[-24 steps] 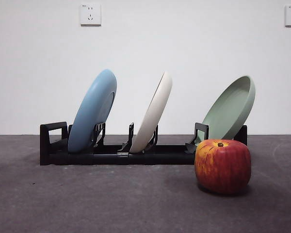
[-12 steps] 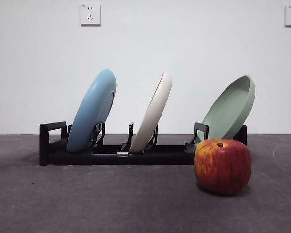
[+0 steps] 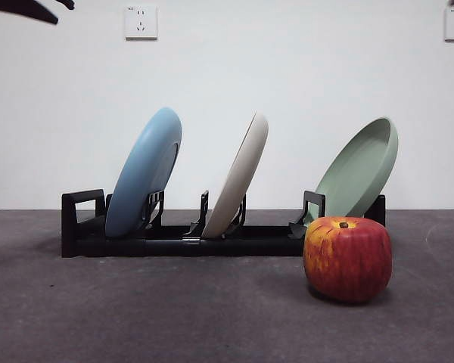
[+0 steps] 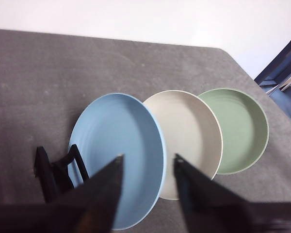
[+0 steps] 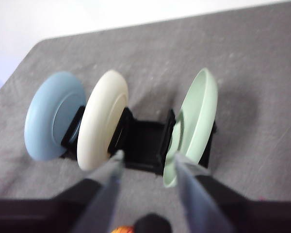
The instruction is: Take the blue plate from the plate rack,put the plate on the table,take the apple from the table,put the apple in the plate
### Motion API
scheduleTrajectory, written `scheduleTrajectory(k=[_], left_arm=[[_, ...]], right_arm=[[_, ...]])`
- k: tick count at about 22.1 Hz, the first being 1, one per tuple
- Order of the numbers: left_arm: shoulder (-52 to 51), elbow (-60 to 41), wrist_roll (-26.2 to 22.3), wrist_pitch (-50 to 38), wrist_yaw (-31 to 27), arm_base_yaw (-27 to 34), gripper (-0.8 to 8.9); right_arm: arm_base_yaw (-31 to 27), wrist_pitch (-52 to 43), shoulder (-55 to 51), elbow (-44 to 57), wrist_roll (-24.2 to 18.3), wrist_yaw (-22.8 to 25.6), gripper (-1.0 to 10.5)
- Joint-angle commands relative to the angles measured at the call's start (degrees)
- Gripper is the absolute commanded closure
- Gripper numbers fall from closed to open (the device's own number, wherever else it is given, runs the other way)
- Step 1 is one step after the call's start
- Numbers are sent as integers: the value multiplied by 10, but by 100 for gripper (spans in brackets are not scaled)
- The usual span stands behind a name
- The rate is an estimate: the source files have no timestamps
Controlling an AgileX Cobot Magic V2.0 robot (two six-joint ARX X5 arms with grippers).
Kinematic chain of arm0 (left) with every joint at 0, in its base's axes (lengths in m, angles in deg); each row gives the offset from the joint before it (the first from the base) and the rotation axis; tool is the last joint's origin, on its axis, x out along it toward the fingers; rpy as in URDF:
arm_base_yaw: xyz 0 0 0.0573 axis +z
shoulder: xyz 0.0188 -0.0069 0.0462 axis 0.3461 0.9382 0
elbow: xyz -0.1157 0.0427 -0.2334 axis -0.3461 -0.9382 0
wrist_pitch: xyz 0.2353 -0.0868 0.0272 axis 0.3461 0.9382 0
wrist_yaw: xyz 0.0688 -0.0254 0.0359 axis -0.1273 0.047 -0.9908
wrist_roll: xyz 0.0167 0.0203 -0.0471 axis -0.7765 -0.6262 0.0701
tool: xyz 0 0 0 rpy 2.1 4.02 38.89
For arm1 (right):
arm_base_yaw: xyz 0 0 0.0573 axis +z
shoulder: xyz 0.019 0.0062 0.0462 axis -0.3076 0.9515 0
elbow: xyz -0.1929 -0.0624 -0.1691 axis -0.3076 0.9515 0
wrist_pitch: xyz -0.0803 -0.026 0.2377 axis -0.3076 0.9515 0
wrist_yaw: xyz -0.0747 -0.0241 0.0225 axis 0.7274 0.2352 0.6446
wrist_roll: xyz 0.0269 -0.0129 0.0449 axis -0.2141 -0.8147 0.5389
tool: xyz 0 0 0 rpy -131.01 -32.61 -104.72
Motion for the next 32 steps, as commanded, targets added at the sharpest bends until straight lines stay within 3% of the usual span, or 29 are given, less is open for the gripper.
scheduleTrajectory(k=[1,7,14,19,24,26,29,32], left_arm=[[4,0,-6,-4,0,-8,519],[33,12,-6,-43,-6,-42,516],[185,160,-80,70,-78,-113,516],[286,221,-97,84,-143,-156,516],[342,221,-98,86,-150,-176,517],[344,221,-97,90,-150,-177,562],[342,229,-97,90,-147,-177,794],[340,261,-97,128,-146,-177,822]], right_arm=[[1,1,2,-1,-6,-3,501],[2,5,1,-1,0,-4,505],[2,46,1,-1,-1,-3,506],[2,76,1,-1,-3,-3,506],[2,77,1,-1,-2,0,507],[2,79,1,-1,-2,0,507],[2,85,1,-1,-2,0,507],[2,85,1,-1,-2,0,509]])
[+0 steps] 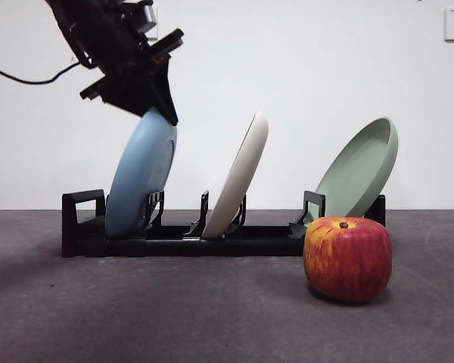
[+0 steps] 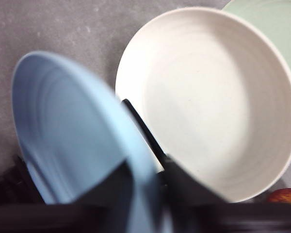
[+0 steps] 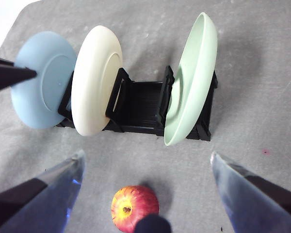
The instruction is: Take the blue plate from the plate rack,put the plate on the table,take the apple from the table,put the apple in the plate
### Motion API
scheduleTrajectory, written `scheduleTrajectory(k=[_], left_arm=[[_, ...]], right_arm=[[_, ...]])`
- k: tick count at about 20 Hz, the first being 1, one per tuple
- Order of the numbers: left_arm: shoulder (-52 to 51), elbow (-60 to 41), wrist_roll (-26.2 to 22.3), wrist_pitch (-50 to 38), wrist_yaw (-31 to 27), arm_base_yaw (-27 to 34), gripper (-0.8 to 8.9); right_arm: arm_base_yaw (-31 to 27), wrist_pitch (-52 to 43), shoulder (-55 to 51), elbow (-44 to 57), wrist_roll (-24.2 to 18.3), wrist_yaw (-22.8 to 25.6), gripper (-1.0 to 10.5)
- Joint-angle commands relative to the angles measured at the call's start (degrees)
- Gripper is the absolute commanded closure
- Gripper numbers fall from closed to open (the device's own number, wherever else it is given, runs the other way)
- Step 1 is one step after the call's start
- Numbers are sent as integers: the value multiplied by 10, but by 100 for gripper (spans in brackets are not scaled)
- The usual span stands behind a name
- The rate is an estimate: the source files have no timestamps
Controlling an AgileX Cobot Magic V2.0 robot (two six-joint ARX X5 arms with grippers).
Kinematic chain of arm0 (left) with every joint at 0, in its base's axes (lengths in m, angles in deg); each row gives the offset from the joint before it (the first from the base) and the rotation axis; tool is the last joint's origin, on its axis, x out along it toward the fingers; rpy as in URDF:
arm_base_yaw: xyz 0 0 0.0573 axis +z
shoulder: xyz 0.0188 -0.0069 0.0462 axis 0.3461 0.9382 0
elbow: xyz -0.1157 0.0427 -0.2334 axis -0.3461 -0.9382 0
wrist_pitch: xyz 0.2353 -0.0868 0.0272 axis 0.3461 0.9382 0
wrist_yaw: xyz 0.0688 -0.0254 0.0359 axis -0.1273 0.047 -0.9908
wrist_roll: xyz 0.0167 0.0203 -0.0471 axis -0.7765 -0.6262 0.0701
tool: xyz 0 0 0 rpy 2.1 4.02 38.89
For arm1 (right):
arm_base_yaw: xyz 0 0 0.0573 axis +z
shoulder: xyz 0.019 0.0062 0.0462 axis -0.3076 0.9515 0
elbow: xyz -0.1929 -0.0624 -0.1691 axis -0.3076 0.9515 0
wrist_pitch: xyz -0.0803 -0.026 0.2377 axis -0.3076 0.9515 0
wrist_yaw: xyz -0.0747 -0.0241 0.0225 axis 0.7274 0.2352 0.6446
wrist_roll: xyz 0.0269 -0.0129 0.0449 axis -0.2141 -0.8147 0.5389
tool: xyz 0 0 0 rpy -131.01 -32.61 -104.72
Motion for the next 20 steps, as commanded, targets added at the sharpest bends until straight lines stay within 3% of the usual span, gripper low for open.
scheduleTrajectory(k=[1,6,8,11,12,15,20], left_arm=[[-3,33,-9,32,-1,-1,822],[-6,183,-12,168,35,-5,822],[-17,244,-43,247,60,-11,822],[-55,303,-90,369,39,-35,822],[-73,304,-97,392,14,-48,822],[-138,302,-92,424,-141,-115,822],[-229,241,-26,424,-248,-256,822]], right_arm=[[1,-2,-1,-1,-2,2,509],[1,-2,-1,-1,-2,2,509],[1,-2,-1,-1,-2,2,509],[1,-4,-1,-1,0,1,509],[1,-4,-1,-1,0,-1,509],[1,-4,-1,-1,4,-2,509],[1,-13,-1,-1,4,-1,509]])
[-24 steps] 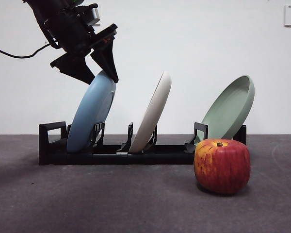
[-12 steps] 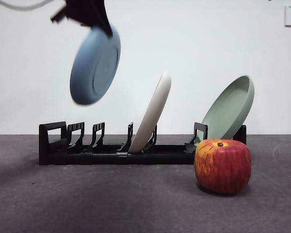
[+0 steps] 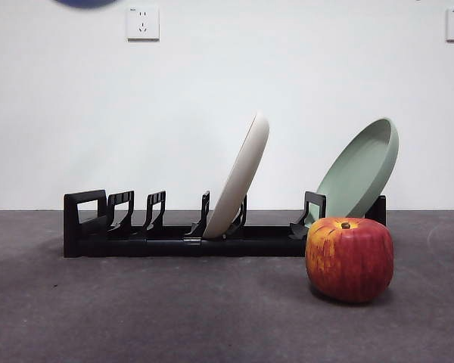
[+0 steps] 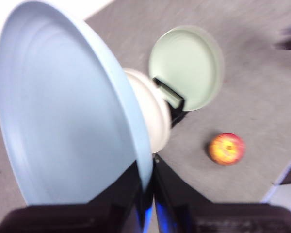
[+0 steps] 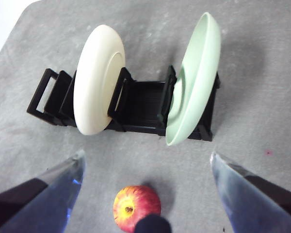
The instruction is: Take the blue plate from the plate rack,put the plate on the table,take the apple from the table,put the apple in the plate
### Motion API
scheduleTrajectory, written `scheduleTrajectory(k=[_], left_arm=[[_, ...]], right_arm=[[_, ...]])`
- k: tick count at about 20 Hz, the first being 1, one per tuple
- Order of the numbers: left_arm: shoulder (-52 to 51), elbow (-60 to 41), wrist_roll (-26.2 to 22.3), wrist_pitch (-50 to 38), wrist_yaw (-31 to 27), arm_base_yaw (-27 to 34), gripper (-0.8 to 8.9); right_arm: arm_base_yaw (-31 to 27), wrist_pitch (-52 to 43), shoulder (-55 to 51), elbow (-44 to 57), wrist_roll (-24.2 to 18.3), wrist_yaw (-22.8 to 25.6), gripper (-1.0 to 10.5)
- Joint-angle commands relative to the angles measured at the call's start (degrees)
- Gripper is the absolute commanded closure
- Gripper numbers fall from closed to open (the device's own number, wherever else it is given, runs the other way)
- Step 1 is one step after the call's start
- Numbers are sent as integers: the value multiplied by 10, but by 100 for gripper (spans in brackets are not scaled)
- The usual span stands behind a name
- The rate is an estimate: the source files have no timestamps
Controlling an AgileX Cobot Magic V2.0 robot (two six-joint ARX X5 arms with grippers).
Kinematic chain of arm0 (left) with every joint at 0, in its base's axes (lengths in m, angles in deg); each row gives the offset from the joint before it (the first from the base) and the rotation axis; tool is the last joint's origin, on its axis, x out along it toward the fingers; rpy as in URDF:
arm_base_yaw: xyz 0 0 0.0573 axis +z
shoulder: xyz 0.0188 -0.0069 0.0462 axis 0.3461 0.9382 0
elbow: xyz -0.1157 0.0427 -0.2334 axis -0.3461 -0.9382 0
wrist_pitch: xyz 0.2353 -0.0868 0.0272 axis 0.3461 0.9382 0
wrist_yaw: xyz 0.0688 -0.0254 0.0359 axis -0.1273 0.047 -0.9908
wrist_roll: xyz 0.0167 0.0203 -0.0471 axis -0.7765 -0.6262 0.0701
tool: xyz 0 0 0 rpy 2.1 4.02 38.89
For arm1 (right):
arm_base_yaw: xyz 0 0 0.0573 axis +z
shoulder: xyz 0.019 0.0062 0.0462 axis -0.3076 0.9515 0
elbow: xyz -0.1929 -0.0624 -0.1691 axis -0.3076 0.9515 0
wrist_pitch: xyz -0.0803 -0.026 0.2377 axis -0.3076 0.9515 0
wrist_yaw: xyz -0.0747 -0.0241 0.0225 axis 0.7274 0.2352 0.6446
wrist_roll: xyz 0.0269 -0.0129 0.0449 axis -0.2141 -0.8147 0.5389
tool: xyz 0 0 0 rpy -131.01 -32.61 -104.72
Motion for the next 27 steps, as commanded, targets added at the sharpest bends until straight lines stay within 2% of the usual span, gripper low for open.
scheduleTrajectory(k=[1,3,6,7,9,12,14,18,21,23,24,26,27], left_arm=[[-23,-74,53,31,-60,-67,822],[-40,-167,101,31,-109,-118,822],[-38,-295,158,25,-148,-170,822],[-33,-338,174,-1,-164,-185,822],[-31,-426,181,-100,-162,-205,823],[-24,-528,179,-254,-152,-208,823],[-1,-565,162,-309,-120,-208,823],[84,-571,107,-353,-113,-207,823],[148,-571,66,-380,-86,-206,823],[175,-571,59,-386,-74,-206,802],[181,-571,59,-388,-57,-206,729],[180,-571,60,-399,-21,-207,409],[179,-570,60,-408,-8,-207,314]], right_arm=[[1,-16,0,-1,3,0,509],[1,-18,0,-1,3,1,509],[1,-19,0,-1,3,1,510],[1,-19,0,-1,3,1,510],[1,-19,0,-1,3,3,510],[1,-19,0,-1,4,3,510],[1,-19,0,-1,4,3,510],[1,-19,0,-1,4,3,510],[1,-19,0,-1,4,3,510],[1,-19,0,-1,4,3,510],[1,-19,0,-1,4,3,510],[1,-19,0,-1,4,3,510],[1,-19,0,-1,4,1,510]])
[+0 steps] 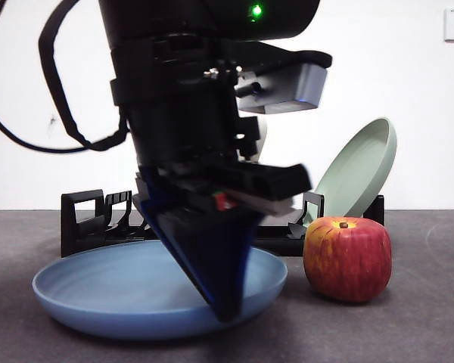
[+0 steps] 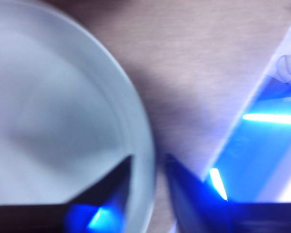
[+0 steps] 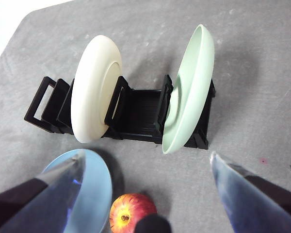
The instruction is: Take the blue plate from the plate rack,put the plate on the table,take the apple from the table,put the apple in the plate
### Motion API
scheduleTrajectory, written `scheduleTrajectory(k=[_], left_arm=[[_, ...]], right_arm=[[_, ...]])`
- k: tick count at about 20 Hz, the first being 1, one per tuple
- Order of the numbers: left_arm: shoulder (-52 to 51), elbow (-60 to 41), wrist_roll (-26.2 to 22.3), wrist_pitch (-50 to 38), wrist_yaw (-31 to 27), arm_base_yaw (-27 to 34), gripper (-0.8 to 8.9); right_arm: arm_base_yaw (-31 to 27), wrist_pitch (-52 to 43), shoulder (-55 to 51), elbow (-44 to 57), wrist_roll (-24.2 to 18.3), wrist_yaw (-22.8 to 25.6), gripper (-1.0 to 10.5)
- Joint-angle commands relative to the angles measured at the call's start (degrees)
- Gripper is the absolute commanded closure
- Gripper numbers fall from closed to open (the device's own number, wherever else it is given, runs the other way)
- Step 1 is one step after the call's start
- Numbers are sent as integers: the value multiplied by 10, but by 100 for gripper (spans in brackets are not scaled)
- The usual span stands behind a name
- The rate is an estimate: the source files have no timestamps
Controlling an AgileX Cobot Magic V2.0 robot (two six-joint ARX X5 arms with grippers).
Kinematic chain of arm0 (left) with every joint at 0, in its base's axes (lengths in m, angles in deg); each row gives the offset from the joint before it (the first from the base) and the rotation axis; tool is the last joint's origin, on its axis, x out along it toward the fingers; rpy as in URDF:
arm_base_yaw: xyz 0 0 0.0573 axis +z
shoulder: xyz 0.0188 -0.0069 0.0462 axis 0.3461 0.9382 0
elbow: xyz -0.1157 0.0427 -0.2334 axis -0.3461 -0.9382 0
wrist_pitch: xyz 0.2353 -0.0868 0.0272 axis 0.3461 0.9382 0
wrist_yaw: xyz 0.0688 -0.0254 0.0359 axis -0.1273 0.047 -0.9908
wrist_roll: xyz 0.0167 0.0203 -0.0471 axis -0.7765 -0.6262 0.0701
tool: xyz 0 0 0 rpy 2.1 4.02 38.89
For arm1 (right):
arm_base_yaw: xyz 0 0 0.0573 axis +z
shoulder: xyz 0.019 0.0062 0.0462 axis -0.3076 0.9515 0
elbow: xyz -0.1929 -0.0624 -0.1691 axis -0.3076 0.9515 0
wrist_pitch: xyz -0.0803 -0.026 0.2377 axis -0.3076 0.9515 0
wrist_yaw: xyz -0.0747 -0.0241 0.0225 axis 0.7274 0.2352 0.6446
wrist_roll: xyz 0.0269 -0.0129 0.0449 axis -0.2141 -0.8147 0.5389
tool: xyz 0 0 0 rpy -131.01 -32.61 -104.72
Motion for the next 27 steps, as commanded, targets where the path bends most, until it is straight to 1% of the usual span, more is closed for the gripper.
scheduleTrajectory(k=[1,3,5,7,8,9,10,11,12,13,15,16,18,19,24,26,27], left_arm=[[1,-2,-1,-18,22,-2,310],[-10,10,4,-12,21,-2,310],[-42,34,4,0,12,-1,311],[-99,63,2,14,-36,1,311],[-137,79,1,24,-72,5,311],[-172,92,1,33,-100,10,311],[-216,105,1,42,-125,17,311],[-253,115,1,46,-139,25,311],[-294,123,1,45,-146,33,312],[-334,130,1,42,-146,43,313],[-401,144,2,40,-146,63,314],[-429,152,1,40,-146,72,314],[-468,160,0,40,-146,85,314],[-484,162,-3,41,-150,89,314],[-518,163,-2,67,-156,92,315],[-518,163,-2,86,-156,92,315],[-518,162,-2,92,-156,92,315]], right_arm=[[2,-3,0,-1,4,-3,510],[13,1,0,-1,3,-3,510],[45,10,0,-1,3,-3,510],[92,15,0,-1,0,-1,510],[124,21,1,-1,0,3,510],[150,28,2,-1,1,18,511],[179,39,2,-1,1,55,510],[201,49,3,-1,1,95,510],[224,57,8,-1,1,132,510],[244,64,16,-1,1,152,510],[276,66,45,0,1,175,510],[289,65,66,0,1,194,510],[313,64,118,0,1,213,510],[320,60,148,0,1,213,510],[324,25,285,0,1,218,510],[324,23,330,0,1,252,510],[324,24,345,0,1,254,510]])
